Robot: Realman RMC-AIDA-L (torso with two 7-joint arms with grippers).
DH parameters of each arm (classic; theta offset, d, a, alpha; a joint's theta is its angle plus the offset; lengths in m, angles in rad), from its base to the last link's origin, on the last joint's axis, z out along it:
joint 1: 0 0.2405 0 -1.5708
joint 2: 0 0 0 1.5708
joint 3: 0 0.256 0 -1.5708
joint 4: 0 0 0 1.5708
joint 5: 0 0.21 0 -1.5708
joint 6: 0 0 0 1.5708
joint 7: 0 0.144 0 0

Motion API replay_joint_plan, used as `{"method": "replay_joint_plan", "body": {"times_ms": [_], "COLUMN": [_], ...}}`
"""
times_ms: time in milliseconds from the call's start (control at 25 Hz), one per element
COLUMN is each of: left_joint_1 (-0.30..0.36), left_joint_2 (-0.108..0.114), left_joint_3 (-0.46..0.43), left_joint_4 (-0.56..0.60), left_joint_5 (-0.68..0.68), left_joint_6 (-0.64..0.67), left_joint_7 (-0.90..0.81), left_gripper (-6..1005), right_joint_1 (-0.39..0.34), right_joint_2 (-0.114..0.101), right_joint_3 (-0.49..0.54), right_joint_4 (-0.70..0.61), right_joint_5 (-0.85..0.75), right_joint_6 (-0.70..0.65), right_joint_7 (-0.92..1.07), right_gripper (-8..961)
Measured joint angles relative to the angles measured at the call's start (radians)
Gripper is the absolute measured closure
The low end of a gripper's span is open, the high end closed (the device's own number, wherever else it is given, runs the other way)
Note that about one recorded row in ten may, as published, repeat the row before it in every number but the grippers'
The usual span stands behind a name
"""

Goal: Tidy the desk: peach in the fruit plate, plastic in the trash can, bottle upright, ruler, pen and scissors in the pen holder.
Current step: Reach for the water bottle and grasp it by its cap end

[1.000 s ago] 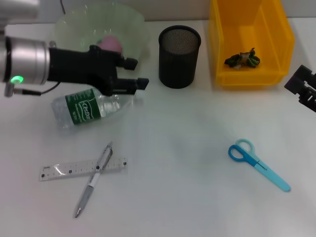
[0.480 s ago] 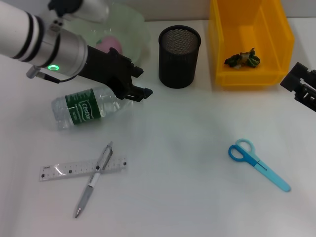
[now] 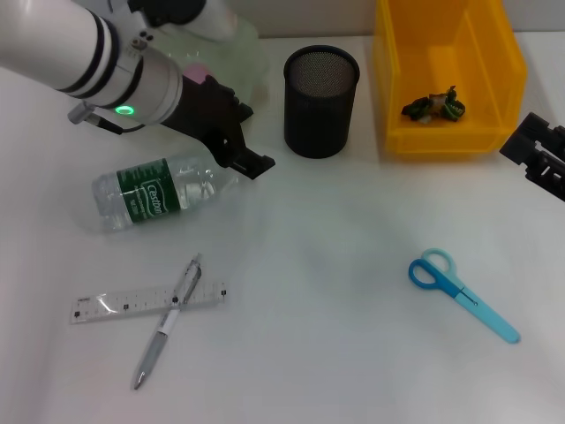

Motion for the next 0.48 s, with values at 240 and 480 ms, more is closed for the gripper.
{"method": "replay_joint_plan", "body": {"times_ms": [240,480], "left_joint_1": [-0.015,-0.02], "left_joint_2": [-0.001,-0.001], "left_joint_3": [0.051,0.085], "left_joint_4": [-0.023,-0.032], "left_joint_5": [0.037,0.045], "left_joint_6": [0.002,-0.031], "left_joint_7": [-0.02,-0.035], "left_gripper": [181,180], "right_joint_1": [0.0,0.003], "right_joint_2": [0.0,0.0], "right_joint_3": [0.0,0.0], "right_joint_4": [0.002,0.002], "right_joint_5": [0.0,0.0], "right_joint_6": [0.0,0.0], "right_joint_7": [0.0,0.0], "right_gripper": [171,171]}}
